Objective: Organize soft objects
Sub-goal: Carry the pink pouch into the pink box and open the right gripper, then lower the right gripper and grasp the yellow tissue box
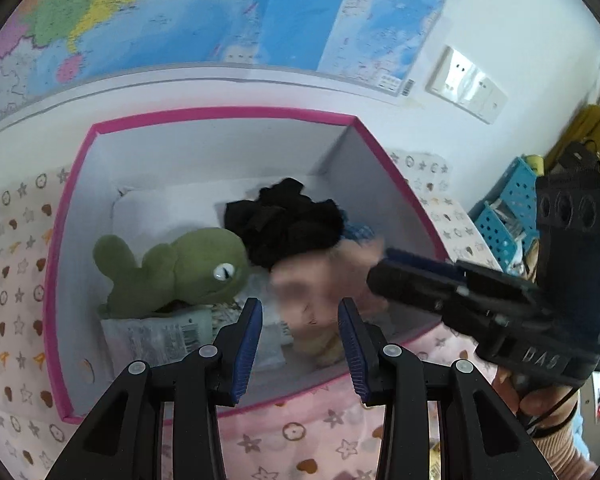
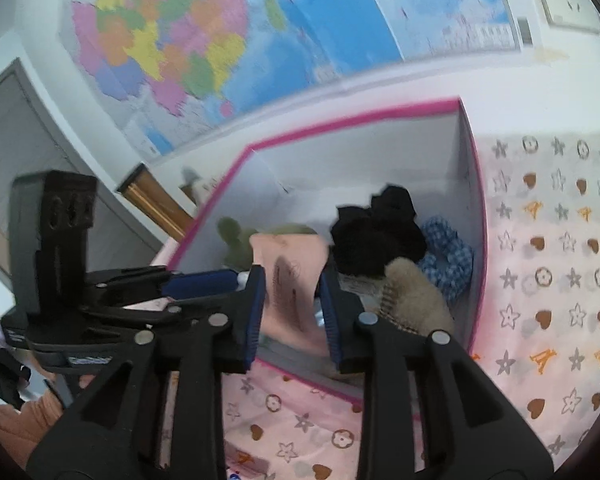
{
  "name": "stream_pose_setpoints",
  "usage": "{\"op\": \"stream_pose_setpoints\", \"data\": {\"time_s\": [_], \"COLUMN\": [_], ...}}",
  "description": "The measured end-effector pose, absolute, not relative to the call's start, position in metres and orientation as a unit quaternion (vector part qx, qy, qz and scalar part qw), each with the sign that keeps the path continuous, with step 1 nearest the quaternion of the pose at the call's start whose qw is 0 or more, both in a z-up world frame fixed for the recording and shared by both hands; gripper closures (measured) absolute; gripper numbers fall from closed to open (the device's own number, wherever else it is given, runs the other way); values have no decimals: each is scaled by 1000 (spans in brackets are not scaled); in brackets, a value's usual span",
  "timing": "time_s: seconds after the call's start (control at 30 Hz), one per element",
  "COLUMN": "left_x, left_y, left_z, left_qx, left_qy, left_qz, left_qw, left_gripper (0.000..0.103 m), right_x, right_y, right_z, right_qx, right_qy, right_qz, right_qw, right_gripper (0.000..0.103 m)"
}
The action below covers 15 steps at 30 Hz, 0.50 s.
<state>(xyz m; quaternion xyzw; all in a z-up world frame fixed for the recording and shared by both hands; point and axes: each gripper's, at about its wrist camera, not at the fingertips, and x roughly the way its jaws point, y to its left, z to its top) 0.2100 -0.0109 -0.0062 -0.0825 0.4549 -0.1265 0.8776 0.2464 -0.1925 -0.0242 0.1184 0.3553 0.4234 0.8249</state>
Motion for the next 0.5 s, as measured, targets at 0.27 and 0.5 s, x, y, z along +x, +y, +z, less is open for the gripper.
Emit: {"op": "stream_pose_setpoints", "data": {"time_s": [0.27, 0.5], "left_x": [189, 142], "left_y": [-9, -13], "left_z": [4, 16], "left_qx": [-63, -55], "left_qy": [428, 388], "left_qz": [-116, -164], "left_qw": [894, 905], "left_gripper": [62, 59], "right_x": [235, 195], "right_y": [-202, -229], "right_z": [-23, -11], "right_qx": [107, 106], "right_qy": [343, 311], "right_qz": [416, 435], "right_qw": [835, 838], "right_gripper": [66, 56]}}
